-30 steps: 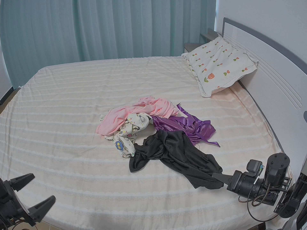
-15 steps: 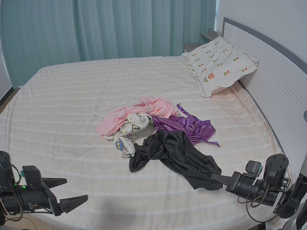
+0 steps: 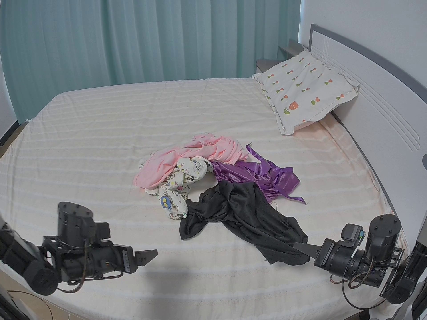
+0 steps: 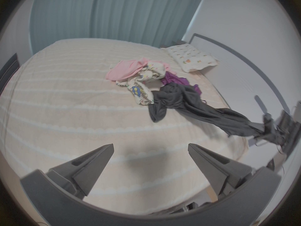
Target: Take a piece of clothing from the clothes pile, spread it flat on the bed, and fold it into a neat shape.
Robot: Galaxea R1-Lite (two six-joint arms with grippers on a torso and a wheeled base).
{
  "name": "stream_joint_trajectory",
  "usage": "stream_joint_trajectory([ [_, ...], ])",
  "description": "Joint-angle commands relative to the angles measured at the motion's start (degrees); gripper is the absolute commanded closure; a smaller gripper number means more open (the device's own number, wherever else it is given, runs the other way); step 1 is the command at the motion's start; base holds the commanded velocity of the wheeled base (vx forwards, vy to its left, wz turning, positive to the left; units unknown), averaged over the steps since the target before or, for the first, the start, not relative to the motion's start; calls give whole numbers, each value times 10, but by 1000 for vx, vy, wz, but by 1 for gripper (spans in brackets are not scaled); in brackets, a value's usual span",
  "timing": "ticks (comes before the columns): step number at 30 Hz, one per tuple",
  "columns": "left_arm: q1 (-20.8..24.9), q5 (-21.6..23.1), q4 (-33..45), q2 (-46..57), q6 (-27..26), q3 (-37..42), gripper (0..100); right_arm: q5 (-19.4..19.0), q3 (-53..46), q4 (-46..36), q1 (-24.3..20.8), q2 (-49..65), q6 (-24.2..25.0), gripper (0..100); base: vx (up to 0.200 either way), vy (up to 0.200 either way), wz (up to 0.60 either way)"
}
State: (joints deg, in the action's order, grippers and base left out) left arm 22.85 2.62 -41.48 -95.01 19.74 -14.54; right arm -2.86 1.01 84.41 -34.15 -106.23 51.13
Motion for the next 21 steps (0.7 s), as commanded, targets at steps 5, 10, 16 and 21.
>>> stream_joint_trajectory([
  [5, 61, -92, -120, -257, 119, -116, 0, 1, -10, 0, 0, 0, 16, 100, 0, 0, 0],
  [10, 65, -116, -134, -301, 133, -169, 0, 1, -10, 0, 0, -1, 16, 100, 0, 0, 0],
  [16, 88, -124, -136, -363, 134, -235, 0, 5, -10, 1, 0, -1, 15, 100, 0, 0, 0],
  [21, 91, -156, -133, -391, 133, -278, 0, 5, -10, 1, 0, -1, 15, 100, 0, 0, 0],
])
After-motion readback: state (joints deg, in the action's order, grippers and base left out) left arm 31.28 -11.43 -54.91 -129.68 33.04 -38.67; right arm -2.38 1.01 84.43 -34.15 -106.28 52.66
